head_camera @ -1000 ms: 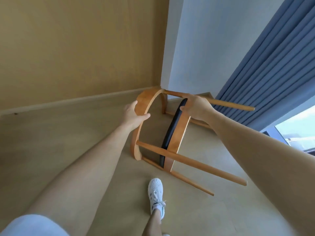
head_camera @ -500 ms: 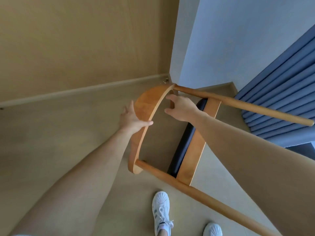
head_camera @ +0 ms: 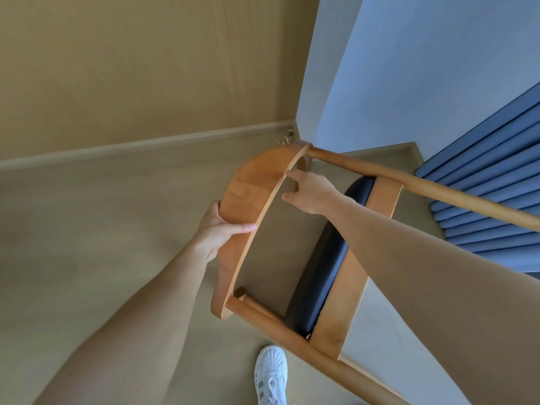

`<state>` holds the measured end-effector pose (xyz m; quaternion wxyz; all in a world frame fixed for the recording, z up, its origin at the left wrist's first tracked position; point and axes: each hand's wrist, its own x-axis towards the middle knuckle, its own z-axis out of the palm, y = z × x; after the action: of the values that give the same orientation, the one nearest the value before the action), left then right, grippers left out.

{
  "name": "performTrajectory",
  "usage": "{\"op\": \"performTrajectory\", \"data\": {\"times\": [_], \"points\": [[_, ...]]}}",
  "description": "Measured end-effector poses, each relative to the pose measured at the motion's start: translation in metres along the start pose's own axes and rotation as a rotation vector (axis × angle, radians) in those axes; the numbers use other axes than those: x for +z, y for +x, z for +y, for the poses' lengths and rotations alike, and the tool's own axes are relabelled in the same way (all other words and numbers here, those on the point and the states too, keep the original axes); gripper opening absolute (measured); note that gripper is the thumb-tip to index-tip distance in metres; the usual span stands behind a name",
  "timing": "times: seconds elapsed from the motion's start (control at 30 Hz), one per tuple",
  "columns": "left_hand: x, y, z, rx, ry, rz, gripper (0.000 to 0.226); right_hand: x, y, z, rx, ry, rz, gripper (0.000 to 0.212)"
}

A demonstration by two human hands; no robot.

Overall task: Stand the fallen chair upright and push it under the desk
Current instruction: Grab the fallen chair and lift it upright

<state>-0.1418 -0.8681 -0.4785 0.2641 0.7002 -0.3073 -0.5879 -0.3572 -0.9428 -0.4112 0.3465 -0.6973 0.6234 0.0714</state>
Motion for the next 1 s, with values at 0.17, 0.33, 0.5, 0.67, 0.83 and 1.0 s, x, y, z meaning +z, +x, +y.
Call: {"op": "performTrajectory", "data": {"times": [0.17,0.33,0.5,0.67,0.83,1.0], "points": [[0.039,-0.019,0.005,0.098,-0.053,-0.143,0.094,-0.017,-0.011,-0.005,0.046,-0.143,-0.003,0.075],[0.049,-0.037,0.007,0.118,-0.117,-0.181,0.081,-0.051,-0.023,0.005,-0.040,-0.284,0.032,0.090],[0.032,-0.060,0.032,0.210,-0.064,-0.218,0.077,-0.067,-0.033,-0.006,-0.264,-0.598,-0.020,0.118],[0.003,-0.088,0.072,0.296,0.018,-0.194,0.072,-0.105,-0.039,-0.050,-0.499,-0.792,-0.060,0.132],[-0.036,-0.125,0.115,0.385,0.152,-0.154,0.071,-0.141,-0.055,-0.098,-0.579,-0.809,-0.092,0.127],[-0.074,-0.166,0.148,0.459,0.258,-0.068,0.069,-0.167,-0.072,-0.150,-0.624,-0.825,-0.069,0.121]]}}
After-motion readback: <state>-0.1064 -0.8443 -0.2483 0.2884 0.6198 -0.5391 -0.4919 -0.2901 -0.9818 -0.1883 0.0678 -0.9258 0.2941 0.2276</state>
